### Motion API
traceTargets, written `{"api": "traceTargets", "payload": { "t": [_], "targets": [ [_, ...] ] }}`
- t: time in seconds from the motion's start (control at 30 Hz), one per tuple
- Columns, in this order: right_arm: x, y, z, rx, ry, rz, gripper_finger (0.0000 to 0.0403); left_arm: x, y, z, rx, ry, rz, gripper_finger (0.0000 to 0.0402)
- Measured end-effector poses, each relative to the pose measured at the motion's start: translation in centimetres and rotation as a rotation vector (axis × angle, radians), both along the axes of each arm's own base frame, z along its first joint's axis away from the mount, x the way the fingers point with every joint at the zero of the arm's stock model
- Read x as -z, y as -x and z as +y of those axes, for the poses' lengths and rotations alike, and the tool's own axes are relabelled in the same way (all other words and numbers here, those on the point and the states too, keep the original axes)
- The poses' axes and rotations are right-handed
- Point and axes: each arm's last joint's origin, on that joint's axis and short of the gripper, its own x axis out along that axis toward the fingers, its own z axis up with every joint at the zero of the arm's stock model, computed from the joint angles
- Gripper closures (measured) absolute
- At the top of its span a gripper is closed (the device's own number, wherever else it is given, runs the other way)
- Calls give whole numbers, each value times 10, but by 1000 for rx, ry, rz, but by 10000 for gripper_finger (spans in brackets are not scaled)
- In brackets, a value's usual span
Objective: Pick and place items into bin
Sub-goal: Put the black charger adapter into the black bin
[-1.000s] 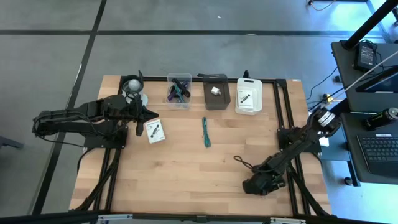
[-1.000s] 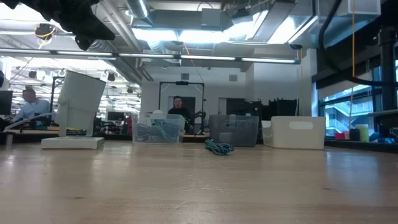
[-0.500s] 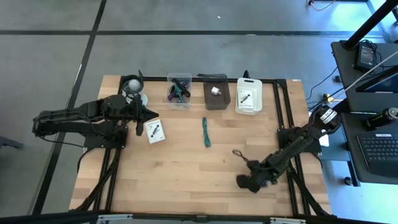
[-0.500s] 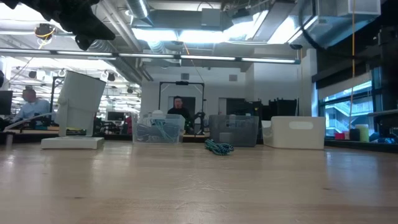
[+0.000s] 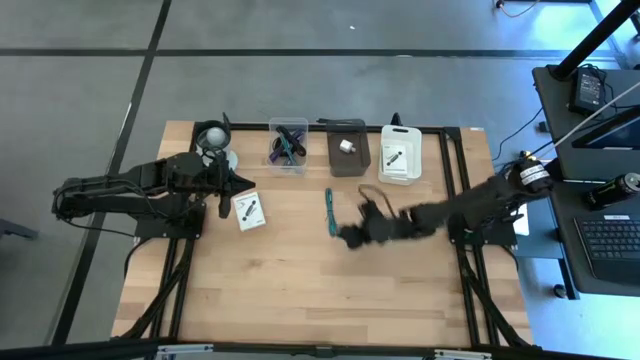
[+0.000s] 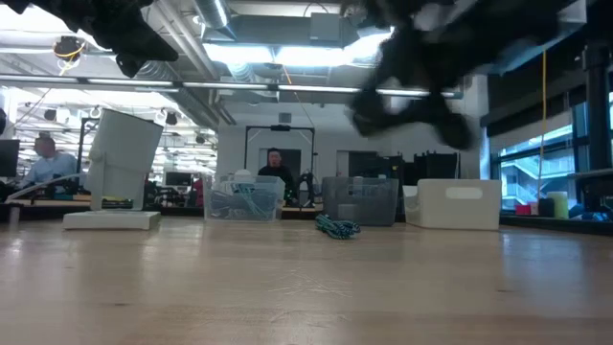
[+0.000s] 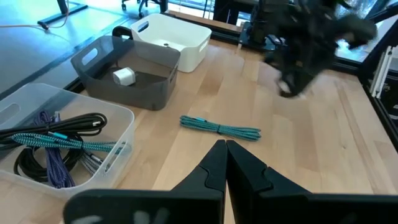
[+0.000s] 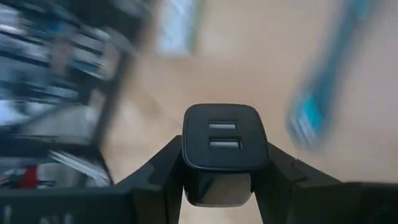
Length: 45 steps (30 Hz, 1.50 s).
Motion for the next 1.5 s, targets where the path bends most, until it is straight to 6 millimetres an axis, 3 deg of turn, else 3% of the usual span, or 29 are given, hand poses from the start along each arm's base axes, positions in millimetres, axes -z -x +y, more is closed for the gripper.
{"api": "traceTargets", "payload": {
  "t": [0.1, 0.27, 0.5, 0.7, 0.87, 1.0, 1.17, 1.5],
  "targets": [
    [-15, -15, -41, -21, 85, -141, 262, 0, 0, 1, -13, -5, 4, 400],
    [-46, -29, -110, -86, 199, -143, 262, 1, -1, 3, -85, -34, 17, 400],
    [-111, -20, -201, -146, 431, 43, 262, 2, -3, 7, -193, -78, 39, 400],
    [-128, -21, -269, -256, 467, 224, 262, 3, -4, 9, -271, -111, 57, 400],
    [-110, -40, -311, -379, 418, 436, 262, 3, -4, 10, -313, -129, 61, 400],
    [-86, -58, -330, -521, 382, 585, 262, 3, -4, 11, -319, -132, 63, 400],
    [-56, -74, -340, -657, 315, 705, 262, 4, -4, 12, -363, -150, 72, 400],
    [-14, -83, -347, -702, 232, 814, 262, 9, -12, 13, -360, -149, 122, 400]
  ]
}}
